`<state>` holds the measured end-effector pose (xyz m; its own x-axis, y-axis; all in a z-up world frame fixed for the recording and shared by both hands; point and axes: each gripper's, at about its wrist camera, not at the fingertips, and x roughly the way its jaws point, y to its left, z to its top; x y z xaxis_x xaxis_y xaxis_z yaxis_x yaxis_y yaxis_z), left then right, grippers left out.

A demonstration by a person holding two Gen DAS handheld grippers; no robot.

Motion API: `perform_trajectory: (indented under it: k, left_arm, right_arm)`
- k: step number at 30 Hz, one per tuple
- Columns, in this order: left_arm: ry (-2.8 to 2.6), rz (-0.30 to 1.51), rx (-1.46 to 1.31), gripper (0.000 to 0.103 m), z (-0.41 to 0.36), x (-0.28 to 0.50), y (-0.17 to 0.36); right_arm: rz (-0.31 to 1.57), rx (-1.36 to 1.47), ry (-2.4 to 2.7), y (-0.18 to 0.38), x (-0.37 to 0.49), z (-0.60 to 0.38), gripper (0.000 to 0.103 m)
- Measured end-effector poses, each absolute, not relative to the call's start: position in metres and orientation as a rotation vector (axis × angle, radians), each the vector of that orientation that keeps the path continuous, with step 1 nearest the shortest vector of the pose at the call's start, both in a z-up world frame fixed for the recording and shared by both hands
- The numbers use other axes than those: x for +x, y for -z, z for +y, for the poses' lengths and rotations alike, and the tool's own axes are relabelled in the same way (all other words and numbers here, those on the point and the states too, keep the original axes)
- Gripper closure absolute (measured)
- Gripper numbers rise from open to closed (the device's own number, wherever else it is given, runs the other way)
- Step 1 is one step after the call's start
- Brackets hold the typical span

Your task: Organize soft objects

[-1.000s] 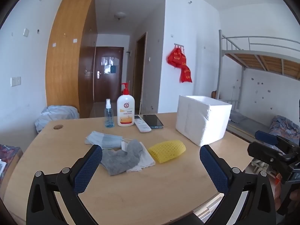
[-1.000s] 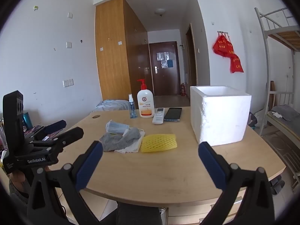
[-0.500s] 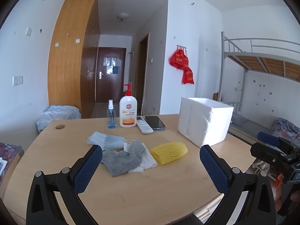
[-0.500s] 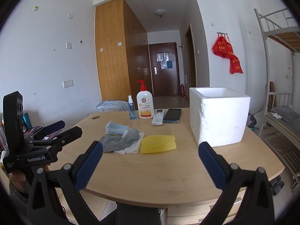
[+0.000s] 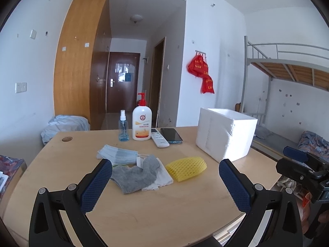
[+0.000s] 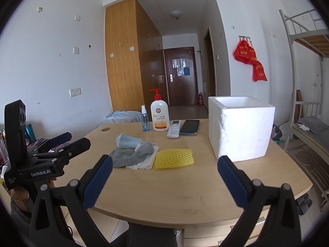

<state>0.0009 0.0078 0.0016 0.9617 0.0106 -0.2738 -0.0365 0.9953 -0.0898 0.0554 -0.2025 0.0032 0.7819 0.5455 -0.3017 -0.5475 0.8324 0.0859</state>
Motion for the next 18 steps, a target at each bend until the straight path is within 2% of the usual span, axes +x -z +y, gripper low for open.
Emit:
perform_trajectory:
  k: [18]
  left_arm:
    - [-0.031, 0.286, -0.086, 0.0, 0.006, 0.009, -0.004]
  right_arm:
    - [0.326, -0.003, -0.597, -0.002, 0.064, -0.2, 0.0]
